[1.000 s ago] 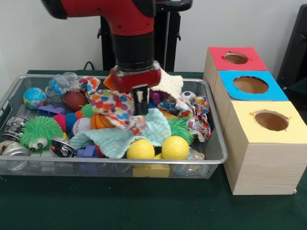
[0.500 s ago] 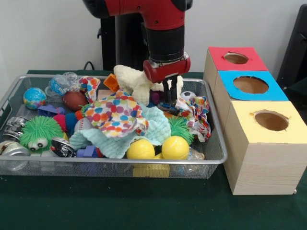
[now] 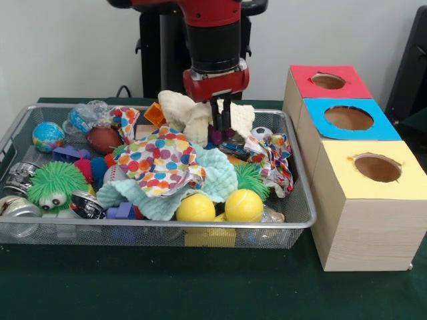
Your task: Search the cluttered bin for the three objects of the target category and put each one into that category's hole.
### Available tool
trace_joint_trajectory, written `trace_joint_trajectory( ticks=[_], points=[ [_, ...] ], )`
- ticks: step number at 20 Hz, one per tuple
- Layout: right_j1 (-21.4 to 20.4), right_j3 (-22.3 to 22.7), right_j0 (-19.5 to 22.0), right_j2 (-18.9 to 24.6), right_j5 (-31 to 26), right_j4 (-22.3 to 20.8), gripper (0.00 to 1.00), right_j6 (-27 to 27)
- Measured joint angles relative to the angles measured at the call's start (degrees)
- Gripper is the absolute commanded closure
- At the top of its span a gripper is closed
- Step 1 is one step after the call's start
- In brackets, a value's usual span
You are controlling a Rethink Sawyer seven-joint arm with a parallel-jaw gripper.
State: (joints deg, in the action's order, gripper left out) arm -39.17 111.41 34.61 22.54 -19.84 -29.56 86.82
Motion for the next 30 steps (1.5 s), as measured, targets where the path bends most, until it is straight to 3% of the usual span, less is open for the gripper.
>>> trace_joint_trajectory(
  ticks=[11,23,30],
  points=[
    [-1.71,-1.18,5.30,0.22,-7.48,0.15,1.00,0.00],
    [1.18,-4.51,14.82,1.57,-8.02,-1.27,1.00,0.00],
    [2.78,-7.58,17.31,2.66,-9.62,-1.28,1.00,0.00]
  ],
)
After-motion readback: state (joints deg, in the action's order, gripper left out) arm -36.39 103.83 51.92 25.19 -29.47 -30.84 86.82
